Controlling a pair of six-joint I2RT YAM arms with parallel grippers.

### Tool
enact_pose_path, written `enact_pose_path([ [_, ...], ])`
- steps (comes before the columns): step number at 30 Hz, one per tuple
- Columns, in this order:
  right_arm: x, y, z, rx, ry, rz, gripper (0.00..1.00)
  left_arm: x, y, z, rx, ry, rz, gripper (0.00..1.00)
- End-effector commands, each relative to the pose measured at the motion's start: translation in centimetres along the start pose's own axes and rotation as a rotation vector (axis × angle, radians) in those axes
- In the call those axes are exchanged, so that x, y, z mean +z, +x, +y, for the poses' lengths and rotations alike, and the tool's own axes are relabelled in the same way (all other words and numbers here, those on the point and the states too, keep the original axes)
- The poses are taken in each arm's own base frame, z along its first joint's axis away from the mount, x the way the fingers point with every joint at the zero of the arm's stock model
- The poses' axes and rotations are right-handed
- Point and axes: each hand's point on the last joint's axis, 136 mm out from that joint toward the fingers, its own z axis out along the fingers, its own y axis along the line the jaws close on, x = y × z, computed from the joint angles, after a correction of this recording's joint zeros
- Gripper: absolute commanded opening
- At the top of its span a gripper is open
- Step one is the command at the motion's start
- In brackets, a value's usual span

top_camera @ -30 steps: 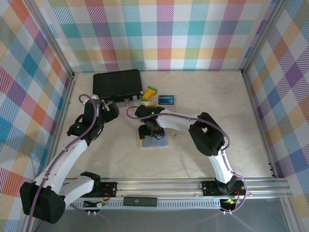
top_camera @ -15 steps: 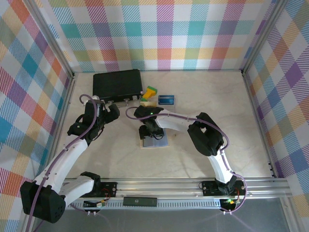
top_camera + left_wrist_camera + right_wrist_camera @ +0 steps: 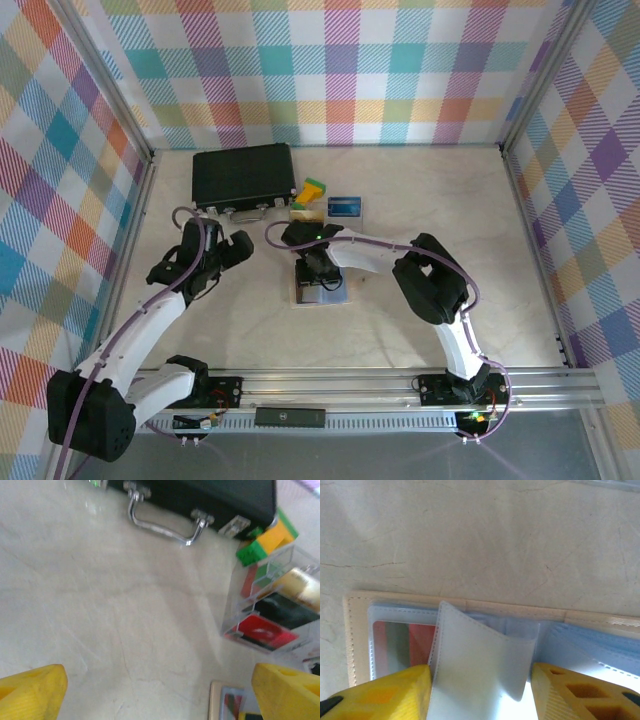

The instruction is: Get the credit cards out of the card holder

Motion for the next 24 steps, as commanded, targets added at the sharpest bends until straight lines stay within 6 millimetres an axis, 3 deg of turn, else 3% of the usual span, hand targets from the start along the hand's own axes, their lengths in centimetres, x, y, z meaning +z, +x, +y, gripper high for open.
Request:
enact_pose_path([
  [1, 0.2, 1.3, -2.1, 0.018, 0.065, 0.029, 0.52, 1.1, 1.6, -0.3, -0.052, 0.055, 0.063, 0.91],
  [12, -0.2, 0.9, -2.2, 0.045, 0.026, -0.011, 0.37, 3.9, 6.7, -2.3, -0.115, 0.215, 0.231, 0.57],
  [17, -0.4, 0.8, -2.1, 0.059, 0.003, -0.021, 0.31, 4.1, 8.5, -4.5, -0.077, 0.297, 0.300, 0.43],
  [24, -0.6, 0.5, -2.1, 0.093, -0.043, -0.044, 0.30, 4.5, 11.3, -9.3, -0.022, 0.420, 0.417, 0.28],
])
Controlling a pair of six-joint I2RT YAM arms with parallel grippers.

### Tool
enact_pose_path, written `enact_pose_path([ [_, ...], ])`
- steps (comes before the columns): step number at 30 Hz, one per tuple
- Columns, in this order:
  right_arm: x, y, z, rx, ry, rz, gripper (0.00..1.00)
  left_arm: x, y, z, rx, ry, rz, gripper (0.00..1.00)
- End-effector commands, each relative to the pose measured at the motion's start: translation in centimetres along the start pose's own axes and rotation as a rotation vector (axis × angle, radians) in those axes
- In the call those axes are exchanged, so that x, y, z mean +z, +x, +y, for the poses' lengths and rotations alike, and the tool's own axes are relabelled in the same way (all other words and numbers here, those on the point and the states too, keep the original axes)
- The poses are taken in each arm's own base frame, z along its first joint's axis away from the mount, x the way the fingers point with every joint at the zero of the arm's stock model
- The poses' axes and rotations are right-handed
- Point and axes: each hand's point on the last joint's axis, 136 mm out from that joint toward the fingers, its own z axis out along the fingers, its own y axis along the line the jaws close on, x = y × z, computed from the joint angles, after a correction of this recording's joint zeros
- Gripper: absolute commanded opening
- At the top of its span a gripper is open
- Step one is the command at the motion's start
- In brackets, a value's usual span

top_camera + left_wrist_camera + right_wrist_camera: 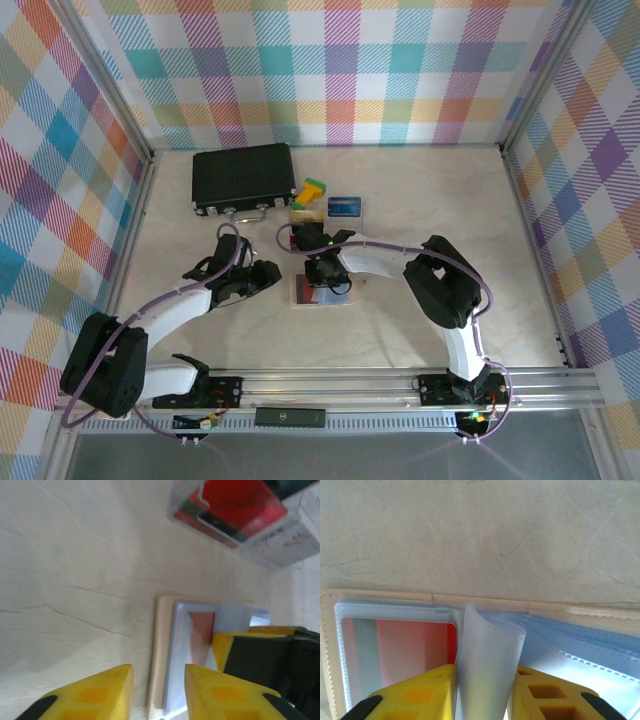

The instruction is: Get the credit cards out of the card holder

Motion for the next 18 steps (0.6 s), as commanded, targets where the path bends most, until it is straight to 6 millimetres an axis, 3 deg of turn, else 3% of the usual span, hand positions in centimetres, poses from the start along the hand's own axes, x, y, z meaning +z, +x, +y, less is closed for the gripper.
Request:
enact_pose_path([
  [1, -0.6, 0.1, -0.5, 0.041, -0.016, 0.001, 0.30, 0.9, 0.3, -3.7, 0.034, 0.115, 0.038, 0.26],
  [5, -0.6, 0.1, -0.9, 0.059, -0.026, 0.003, 0.30, 2.4, 1.5, -4.7, 0.044, 0.123, 0.088, 0.17],
  [18, -0.6, 0.1, -1.1, 0.053, -0.034, -0.002, 0.30, 4.3, 2.7, -3.3, -0.009, 0.051, 0.154, 0.05],
])
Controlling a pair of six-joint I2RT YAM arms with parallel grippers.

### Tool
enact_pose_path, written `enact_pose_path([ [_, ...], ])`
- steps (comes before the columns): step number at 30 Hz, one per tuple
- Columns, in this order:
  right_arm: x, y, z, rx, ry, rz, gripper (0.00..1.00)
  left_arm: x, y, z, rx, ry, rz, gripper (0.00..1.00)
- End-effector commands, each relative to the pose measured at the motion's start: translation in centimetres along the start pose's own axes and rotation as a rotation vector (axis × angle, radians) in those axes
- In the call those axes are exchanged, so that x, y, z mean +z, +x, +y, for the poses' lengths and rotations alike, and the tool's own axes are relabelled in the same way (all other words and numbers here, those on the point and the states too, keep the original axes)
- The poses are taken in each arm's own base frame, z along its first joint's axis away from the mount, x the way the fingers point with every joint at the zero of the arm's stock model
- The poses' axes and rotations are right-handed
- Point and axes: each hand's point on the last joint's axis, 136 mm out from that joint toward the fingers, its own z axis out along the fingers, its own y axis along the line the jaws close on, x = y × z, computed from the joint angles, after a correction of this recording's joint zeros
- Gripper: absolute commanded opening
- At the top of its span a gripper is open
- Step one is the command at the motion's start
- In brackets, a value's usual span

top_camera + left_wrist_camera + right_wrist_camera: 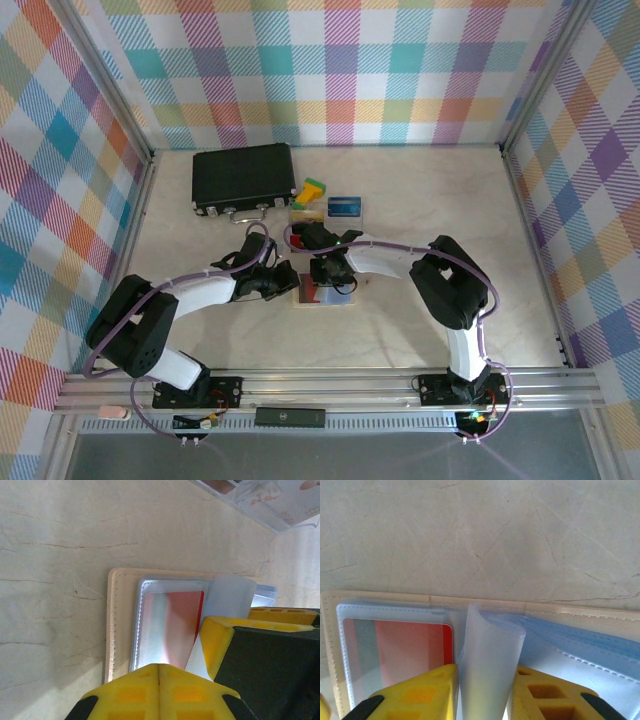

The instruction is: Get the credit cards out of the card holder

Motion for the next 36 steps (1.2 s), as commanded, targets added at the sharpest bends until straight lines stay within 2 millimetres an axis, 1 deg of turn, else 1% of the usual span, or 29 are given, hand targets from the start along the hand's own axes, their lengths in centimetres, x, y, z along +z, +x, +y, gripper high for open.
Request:
enact_pose_path([
  [1, -0.4, 0.1, -0.3, 0.009, -0.005, 0.002, 0.30, 0.2, 0.1, -0.9, -0.009, 0.020, 0.017, 0.05],
  [8, -0.4, -0.1, -0.2, 0.004, -0.009, 0.002, 0.31, 1.2, 0.7, -1.1, -0.011, 0.035, 0.061, 0.03],
  [10, -0.4, 0.0, -0.2, 0.005, -0.008, 0.003, 0.31, 1.3, 0.6, -1.0, -0.012, 0.028, 0.061, 0.03],
  [12, -0.4, 0.0, -0.4, 0.006, -0.002, 0.000, 0.31, 1.3, 0.6, -0.4, -0.019, 0.000, 0.057, 0.03],
  [17, -1.2, -0.6, -1.2, -0.003, 0.037, -0.041, 0.33, 1.2, 0.9, 1.5, -0.026, -0.096, 0.065, 0.01],
  [21, -2.0, -1.0, -2.0, -0.016, 0.074, -0.076, 0.37, 1.3, 1.1, 2.0, -0.027, -0.130, 0.079, 0.00],
  [25, -3.0, -1.2, -3.5, -0.001, 0.128, -0.120, 0.40, 1.7, 1.3, 2.2, -0.034, -0.136, 0.093, 0.00],
  [28, -4.1, -1.5, -4.9, 0.025, 0.161, -0.186, 0.42, 1.8, 1.2, 1.9, -0.036, -0.126, 0.098, 0.00],
  [33, -6.3, -1.9, -7.1, 0.087, 0.201, -0.282, 0.43, 1.6, 0.8, 0.5, -0.022, -0.089, 0.103, 0.00],
  [36, -7.5, -2.0, -7.8, 0.119, 0.182, -0.330, 0.43, 1.4, 0.6, -0.5, -0.011, -0.057, 0.107, 0.01],
])
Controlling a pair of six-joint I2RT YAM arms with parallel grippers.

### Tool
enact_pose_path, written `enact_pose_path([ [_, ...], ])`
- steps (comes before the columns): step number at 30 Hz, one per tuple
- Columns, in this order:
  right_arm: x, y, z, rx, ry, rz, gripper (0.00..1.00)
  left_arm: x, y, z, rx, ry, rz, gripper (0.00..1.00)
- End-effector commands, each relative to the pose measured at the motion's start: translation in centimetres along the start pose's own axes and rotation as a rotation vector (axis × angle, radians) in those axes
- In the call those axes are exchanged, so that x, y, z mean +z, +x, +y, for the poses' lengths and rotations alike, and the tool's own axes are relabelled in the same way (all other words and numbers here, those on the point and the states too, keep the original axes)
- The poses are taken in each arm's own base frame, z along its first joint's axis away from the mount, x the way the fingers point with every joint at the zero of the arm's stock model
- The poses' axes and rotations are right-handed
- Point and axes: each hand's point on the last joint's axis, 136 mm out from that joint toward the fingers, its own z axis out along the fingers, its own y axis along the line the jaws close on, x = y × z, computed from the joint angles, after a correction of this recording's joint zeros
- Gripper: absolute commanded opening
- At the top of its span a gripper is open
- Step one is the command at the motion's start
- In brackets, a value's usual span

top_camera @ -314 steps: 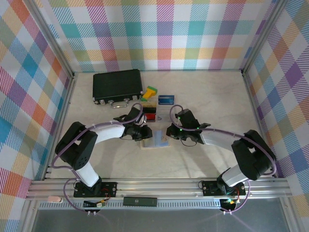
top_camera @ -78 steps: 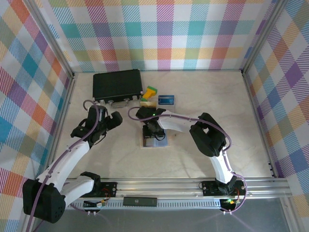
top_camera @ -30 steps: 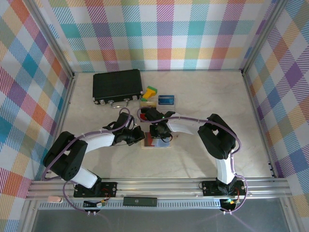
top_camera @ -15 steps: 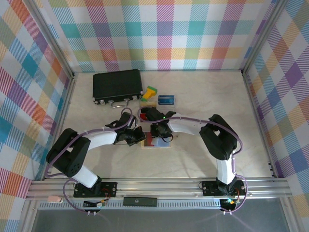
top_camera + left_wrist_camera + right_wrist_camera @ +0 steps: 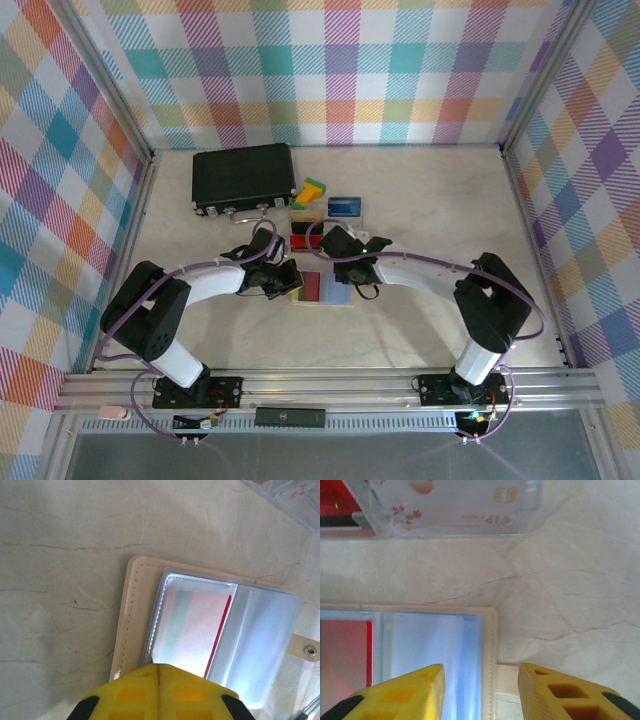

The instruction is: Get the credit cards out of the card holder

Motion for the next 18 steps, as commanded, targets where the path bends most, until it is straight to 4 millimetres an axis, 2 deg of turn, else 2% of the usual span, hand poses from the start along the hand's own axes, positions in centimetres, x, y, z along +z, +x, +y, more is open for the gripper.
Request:
enact_pose_path([
  [1, -1.4, -1.5, -1.5, 0.072, 0.011, -0.091, 0.43, -0.3, 0.3, -1.1, 0.020, 0.023, 0.032, 0.02],
  [5, -2.8, -2.3, -0.6, 0.074, -0.085, -0.130, 0.44, -1.3, -0.3, -2.1, 0.041, 0.028, 0.008, 0.05],
  [11, -3.6, -2.0, 3.4, 0.075, -0.368, -0.047, 0.39, -3.2, -1.8, -2.6, 0.089, -0.006, -0.056, 0.10],
  [15, -3.4, -1.9, 5.2, 0.112, -0.514, 0.012, 0.40, -3.0, -2.3, -2.6, 0.098, -0.020, -0.057, 0.11],
  [18, -2.9, -1.6, 6.6, 0.139, -0.598, 0.071, 0.41, -2.5, -1.9, -2.1, 0.084, -0.042, -0.019, 0.11],
])
